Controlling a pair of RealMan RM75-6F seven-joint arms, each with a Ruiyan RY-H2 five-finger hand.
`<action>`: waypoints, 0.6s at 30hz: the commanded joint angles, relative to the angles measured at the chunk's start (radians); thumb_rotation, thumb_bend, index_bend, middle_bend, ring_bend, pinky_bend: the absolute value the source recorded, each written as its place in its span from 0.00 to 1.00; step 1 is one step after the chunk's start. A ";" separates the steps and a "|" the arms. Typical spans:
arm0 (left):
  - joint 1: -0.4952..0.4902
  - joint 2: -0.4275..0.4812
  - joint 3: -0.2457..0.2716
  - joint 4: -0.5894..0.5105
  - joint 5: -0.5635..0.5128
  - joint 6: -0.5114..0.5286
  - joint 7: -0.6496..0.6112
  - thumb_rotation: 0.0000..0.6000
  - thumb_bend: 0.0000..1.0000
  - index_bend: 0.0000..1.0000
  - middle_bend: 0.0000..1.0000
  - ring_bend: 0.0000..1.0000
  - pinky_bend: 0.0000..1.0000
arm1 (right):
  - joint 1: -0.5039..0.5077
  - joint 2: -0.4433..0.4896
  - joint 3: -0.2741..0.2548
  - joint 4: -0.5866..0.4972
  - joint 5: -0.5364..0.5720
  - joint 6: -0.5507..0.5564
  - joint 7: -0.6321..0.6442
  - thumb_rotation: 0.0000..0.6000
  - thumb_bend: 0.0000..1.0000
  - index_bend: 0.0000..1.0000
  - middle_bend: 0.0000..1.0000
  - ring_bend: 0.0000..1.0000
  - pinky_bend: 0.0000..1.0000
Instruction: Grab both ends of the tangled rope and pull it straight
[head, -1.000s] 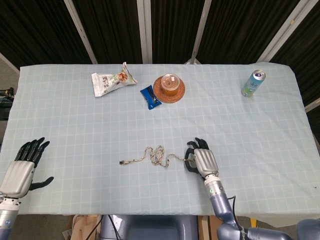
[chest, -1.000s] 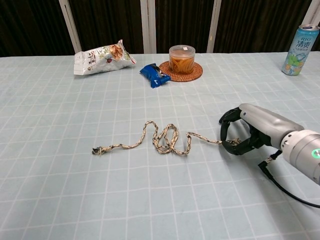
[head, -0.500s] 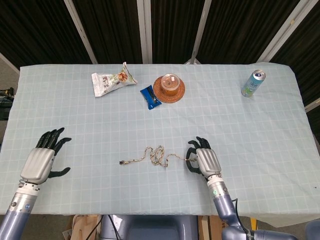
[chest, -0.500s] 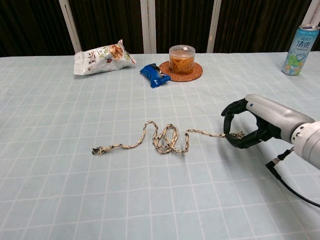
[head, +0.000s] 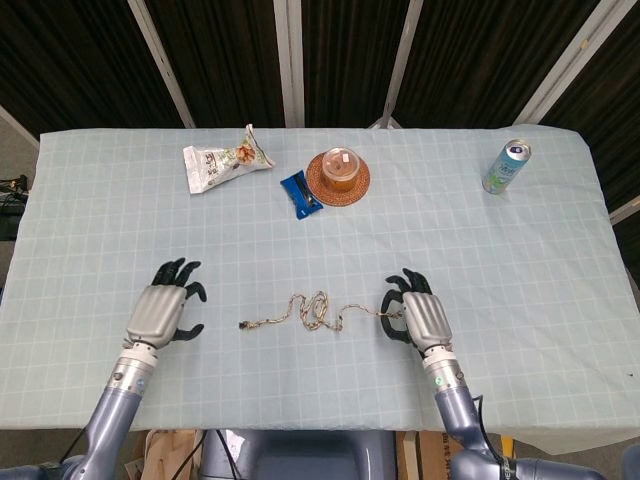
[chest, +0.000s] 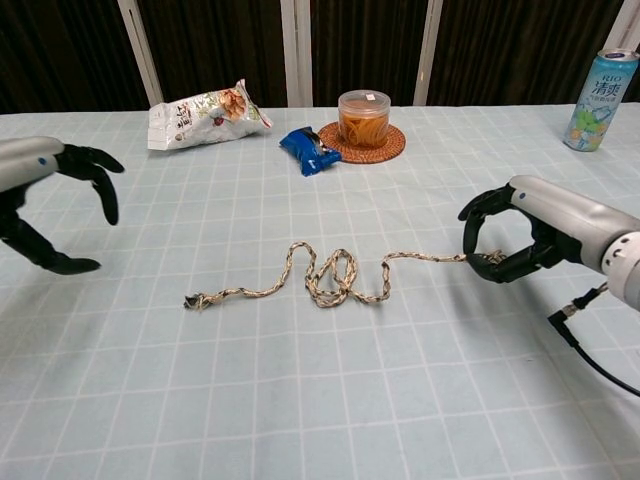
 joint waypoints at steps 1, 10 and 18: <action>-0.050 -0.090 -0.009 0.043 -0.073 0.011 0.070 1.00 0.28 0.47 0.10 0.00 0.00 | -0.001 0.005 0.000 0.002 0.001 -0.001 0.005 1.00 0.47 0.59 0.24 0.00 0.00; -0.104 -0.219 -0.019 0.100 -0.164 0.037 0.116 1.00 0.36 0.47 0.10 0.00 0.00 | -0.003 0.017 0.001 0.009 0.002 -0.004 0.023 1.00 0.47 0.58 0.24 0.00 0.00; -0.128 -0.287 -0.025 0.140 -0.215 0.046 0.105 1.00 0.40 0.48 0.10 0.00 0.00 | -0.004 0.032 0.005 0.005 0.009 -0.004 0.028 1.00 0.47 0.59 0.24 0.00 0.00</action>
